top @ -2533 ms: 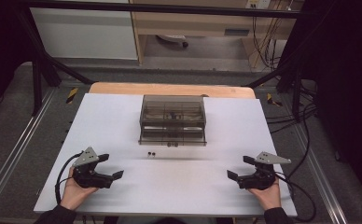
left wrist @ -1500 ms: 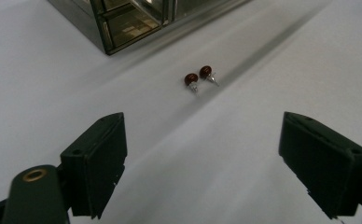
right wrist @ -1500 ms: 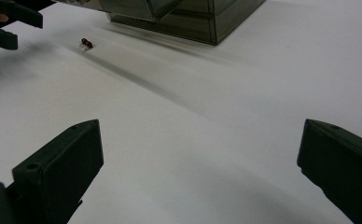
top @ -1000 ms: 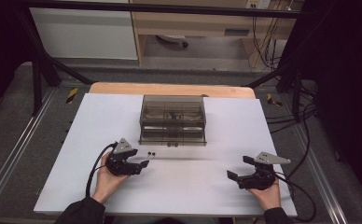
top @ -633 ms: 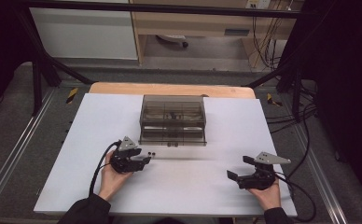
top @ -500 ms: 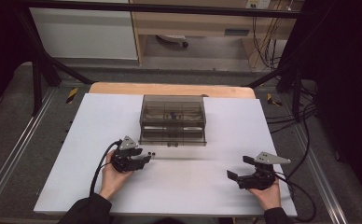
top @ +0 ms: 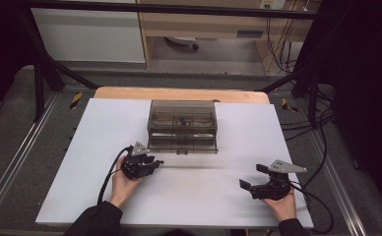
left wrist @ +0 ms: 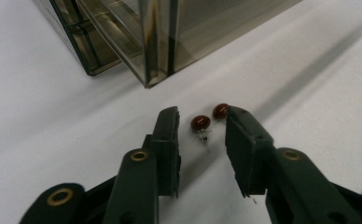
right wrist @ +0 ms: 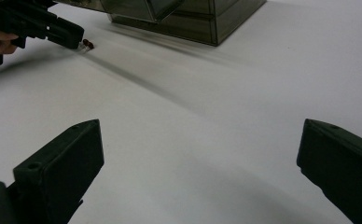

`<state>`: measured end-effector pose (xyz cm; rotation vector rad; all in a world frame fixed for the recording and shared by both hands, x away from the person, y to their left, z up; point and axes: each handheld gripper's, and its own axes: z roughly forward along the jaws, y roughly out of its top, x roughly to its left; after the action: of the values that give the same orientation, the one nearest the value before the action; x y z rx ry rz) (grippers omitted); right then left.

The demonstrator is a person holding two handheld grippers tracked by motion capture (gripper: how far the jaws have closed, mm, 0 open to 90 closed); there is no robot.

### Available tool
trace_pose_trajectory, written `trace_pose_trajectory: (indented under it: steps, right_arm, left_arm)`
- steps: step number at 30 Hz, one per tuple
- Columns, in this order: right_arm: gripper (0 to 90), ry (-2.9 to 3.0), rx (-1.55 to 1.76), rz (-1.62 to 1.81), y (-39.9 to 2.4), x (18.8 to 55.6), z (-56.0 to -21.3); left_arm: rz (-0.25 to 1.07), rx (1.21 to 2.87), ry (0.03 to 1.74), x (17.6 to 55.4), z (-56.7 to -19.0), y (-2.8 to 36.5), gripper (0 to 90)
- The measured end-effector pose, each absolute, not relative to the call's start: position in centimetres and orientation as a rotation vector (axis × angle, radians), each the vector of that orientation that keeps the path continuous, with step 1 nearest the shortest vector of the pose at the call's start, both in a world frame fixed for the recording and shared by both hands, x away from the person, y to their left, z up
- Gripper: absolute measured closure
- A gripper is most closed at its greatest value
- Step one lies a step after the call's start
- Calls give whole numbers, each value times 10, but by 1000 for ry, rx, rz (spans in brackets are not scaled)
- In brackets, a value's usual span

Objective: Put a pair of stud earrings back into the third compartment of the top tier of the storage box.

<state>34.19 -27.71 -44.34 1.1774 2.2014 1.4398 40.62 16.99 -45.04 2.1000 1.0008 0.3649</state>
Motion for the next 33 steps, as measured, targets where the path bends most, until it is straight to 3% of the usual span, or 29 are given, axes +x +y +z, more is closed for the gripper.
trace_pose_trajectory:
  steps: [20,33]
  right_arm:
    - [12,2203,1176,1439,-277,342,-443]
    - [13,2205,1176,1438,-277,342,-443]
  left_arm:
    - [372,2111,998,410,-454,165,786]
    - [378,2115,991,411,-453,164,802]
